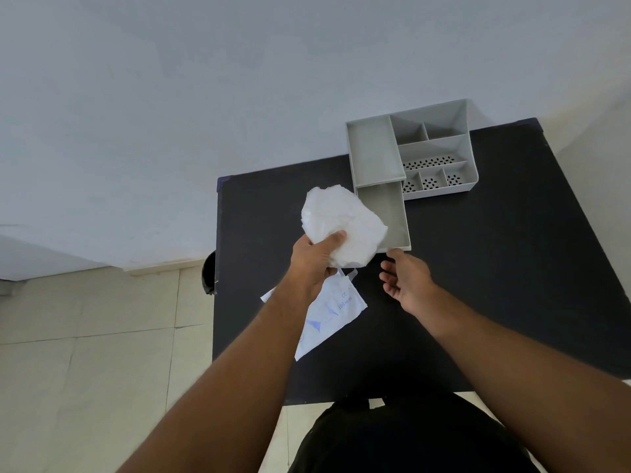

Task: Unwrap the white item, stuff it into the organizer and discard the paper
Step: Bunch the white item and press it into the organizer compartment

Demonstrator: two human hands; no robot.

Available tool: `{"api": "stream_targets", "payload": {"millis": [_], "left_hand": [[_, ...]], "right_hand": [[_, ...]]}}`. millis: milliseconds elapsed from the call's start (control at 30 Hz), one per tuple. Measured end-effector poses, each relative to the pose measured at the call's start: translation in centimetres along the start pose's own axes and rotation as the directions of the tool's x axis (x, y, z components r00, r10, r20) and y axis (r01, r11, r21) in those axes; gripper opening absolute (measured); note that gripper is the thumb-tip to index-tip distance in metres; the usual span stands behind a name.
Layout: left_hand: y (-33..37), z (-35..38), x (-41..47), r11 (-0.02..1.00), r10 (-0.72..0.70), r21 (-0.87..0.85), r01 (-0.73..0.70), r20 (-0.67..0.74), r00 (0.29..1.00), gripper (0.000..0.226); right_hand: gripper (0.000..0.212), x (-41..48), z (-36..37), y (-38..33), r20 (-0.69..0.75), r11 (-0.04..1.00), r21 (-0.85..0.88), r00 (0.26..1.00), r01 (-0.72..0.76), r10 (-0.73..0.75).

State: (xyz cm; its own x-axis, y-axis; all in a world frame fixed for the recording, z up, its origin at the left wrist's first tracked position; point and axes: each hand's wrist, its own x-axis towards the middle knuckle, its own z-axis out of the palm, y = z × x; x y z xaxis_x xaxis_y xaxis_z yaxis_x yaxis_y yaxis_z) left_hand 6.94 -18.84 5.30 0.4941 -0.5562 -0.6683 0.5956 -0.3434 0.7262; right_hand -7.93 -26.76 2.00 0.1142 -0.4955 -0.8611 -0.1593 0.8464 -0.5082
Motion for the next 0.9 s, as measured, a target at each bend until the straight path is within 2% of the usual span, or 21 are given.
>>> {"api": "stream_targets", "payload": {"millis": [200, 267, 367, 467, 567, 633, 733, 800, 900], "left_hand": [[0.0, 0.5, -0.1, 1.0, -0.018, 0.018, 0.018, 0.012, 1.0, 0.032], [0.0, 0.7, -0.1, 1.0, -0.028, 0.011, 0.027, 0.02, 0.999, 0.034], [-0.1, 1.1, 0.0, 0.998, -0.059, 0.015, 0.058, 0.058, 0.997, 0.04], [0.0, 1.9, -0.1, 0.993, -0.114, 0.046, 0.111, 0.092, 0.989, 0.049], [0.1, 3.0, 0.2, 0.988, -0.128, 0.093, 0.124, 0.044, 0.991, 0.036], [0.2, 3.7, 0.4, 0.972, -0.092, 0.218, 0.092, -0.011, 0.996, 0.028], [0.1, 4.6, 0.9, 0.895, 0.021, 0.446, 0.016, -0.079, 0.997, 0.04], [-0.2, 5.3, 1.4, 0.844, 0.072, 0.536, 0.003, -0.119, 0.99, 0.053], [-0.4, 6.4, 2.2, 0.77, 0.129, 0.637, 0.002, -0.159, 0.979, 0.065]], "right_hand": [[0.024, -0.2, -0.3, 0.3, 0.012, 0.999, -0.006, 0.999, -0.031, 0.031], [0.033, -0.6, -0.2, -0.1, 0.075, 0.997, 0.07, 0.997, -0.03, 0.025], [0.054, -0.8, 0.0, -1.0, 0.202, 0.97, 0.244, 0.978, 0.0, -0.051], [0.05, -0.8, -0.5, -2.3, 0.259, 0.95, 0.297, 0.951, 0.091, -0.172], [0.035, -0.8, -1.2, -3.4, 0.27, 0.948, 0.172, 0.912, 0.269, -0.308], [0.032, -0.6, -1.7, -4.0, 0.238, 0.935, 0.066, 0.905, 0.348, -0.354], [0.041, 0.1, -2.2, -4.4, 0.185, 0.895, -0.07, 0.887, 0.44, -0.422], [0.045, 0.6, -2.1, -4.4, 0.136, 0.82, -0.225, 0.85, 0.527, -0.509], [0.047, 1.0, -1.7, -4.9, 0.108, 0.65, -0.472, 0.771, 0.595, -0.627]]}}
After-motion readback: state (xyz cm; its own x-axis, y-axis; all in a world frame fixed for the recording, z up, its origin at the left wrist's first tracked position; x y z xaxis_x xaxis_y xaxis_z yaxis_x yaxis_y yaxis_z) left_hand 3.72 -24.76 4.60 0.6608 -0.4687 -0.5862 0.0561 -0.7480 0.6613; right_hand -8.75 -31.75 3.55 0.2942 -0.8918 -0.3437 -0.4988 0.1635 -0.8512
